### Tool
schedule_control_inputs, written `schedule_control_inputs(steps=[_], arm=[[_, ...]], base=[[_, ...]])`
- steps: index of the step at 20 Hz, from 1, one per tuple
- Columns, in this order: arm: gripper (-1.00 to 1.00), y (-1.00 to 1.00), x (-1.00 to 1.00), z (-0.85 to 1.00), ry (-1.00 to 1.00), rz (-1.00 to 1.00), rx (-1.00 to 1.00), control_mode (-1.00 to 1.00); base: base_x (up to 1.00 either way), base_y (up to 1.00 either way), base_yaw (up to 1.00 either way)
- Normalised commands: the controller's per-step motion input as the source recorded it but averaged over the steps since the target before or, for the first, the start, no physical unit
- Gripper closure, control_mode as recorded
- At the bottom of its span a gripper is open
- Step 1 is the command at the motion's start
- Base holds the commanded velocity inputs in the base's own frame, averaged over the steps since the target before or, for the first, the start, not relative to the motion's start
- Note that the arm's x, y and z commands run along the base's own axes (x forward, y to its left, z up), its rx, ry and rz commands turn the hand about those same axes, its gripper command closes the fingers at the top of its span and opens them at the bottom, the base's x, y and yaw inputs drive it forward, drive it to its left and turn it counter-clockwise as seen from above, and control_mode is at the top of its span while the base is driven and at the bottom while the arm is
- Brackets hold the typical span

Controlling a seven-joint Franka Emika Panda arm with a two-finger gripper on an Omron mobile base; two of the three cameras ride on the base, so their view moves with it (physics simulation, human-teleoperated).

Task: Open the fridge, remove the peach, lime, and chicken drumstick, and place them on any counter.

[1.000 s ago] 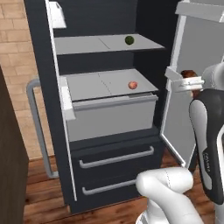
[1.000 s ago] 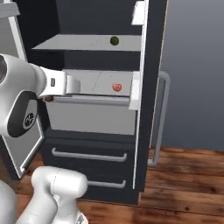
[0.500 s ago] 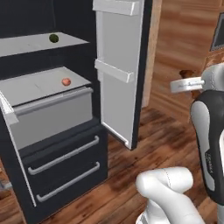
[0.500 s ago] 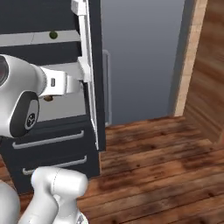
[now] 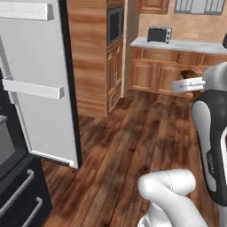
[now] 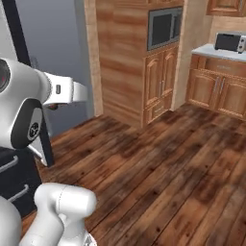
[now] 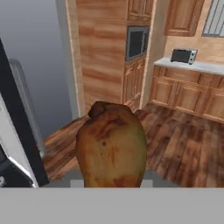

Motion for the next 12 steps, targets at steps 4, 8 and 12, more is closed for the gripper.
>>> schedule_control_inputs(steps=[4,8,12], arm=[[1.0,0.0,0.0,0.0,0.0,0.0,0.0,1.0],[1.0,0.0,0.0,0.0,0.0,0.0,0.0,1.0],[1.0,0.0,0.0,0.0,0.0,0.0,0.0,1.0]], base=[[-0.48,-0.13,-0.78],[-0.26,-0.2,-0.7],[0.14,-0.09,-0.21]])
